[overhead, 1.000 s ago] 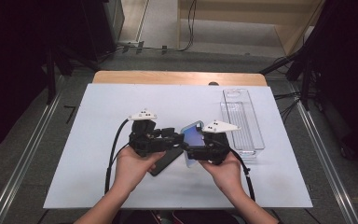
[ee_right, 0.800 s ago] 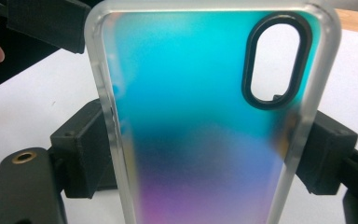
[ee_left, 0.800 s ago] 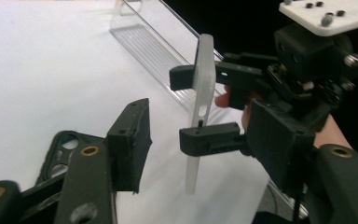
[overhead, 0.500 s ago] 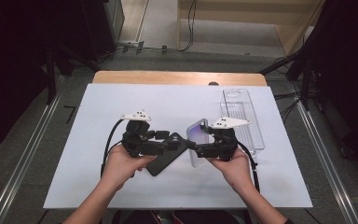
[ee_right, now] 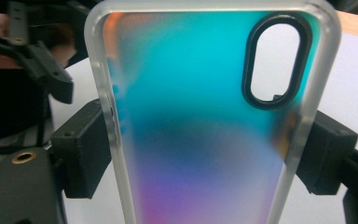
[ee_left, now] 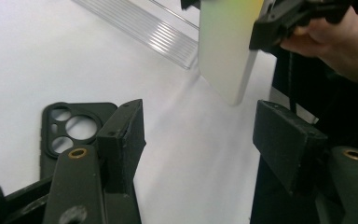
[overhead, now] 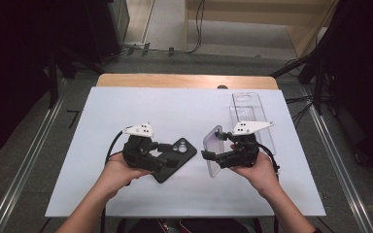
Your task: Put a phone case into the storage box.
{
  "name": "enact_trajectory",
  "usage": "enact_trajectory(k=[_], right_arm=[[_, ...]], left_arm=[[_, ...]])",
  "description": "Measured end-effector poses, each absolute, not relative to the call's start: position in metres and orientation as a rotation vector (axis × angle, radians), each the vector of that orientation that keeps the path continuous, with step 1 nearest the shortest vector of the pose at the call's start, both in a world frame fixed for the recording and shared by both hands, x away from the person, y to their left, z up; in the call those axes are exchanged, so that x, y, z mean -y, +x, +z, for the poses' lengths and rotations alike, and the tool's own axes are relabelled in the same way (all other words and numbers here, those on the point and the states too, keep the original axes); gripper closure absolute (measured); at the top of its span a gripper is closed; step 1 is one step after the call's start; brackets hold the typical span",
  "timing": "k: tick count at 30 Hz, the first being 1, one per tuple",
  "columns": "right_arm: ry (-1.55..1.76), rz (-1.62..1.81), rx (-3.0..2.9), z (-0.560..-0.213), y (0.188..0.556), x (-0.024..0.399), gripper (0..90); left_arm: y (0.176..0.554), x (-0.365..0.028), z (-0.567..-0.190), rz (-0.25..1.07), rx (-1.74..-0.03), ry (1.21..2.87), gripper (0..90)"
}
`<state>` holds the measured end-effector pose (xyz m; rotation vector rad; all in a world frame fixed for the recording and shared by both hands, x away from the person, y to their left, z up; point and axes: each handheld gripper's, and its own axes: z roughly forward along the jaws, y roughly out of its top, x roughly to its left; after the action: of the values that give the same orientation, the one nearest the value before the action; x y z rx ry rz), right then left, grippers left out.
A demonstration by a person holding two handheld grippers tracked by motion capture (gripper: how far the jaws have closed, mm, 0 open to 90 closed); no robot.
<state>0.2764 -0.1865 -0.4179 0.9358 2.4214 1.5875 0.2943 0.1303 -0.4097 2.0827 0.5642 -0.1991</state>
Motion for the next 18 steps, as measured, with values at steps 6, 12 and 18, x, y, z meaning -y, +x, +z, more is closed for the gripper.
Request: enact_trajectory(k=[6, 12, 18], right_arm=[[0.904, 1.599, -2.449, -0.417, 0.276, 0.195, 15.7], [0.884, 1.601, -2.473, -0.416, 0.277, 0.201, 15.7], [0.921, 1.594, -2.441, -0.411, 0.279, 0.208, 15.7]], left_arm=[[0.291, -0.138, -0.424, -0.214, -0.518, 2.131, 34.3], [0.288, -0.148, -0.433, -0.225, -0.509, 2.149, 34.3], [0.283, -0.159, -0.442, -0.232, -0.538, 2.162, 32.5]])
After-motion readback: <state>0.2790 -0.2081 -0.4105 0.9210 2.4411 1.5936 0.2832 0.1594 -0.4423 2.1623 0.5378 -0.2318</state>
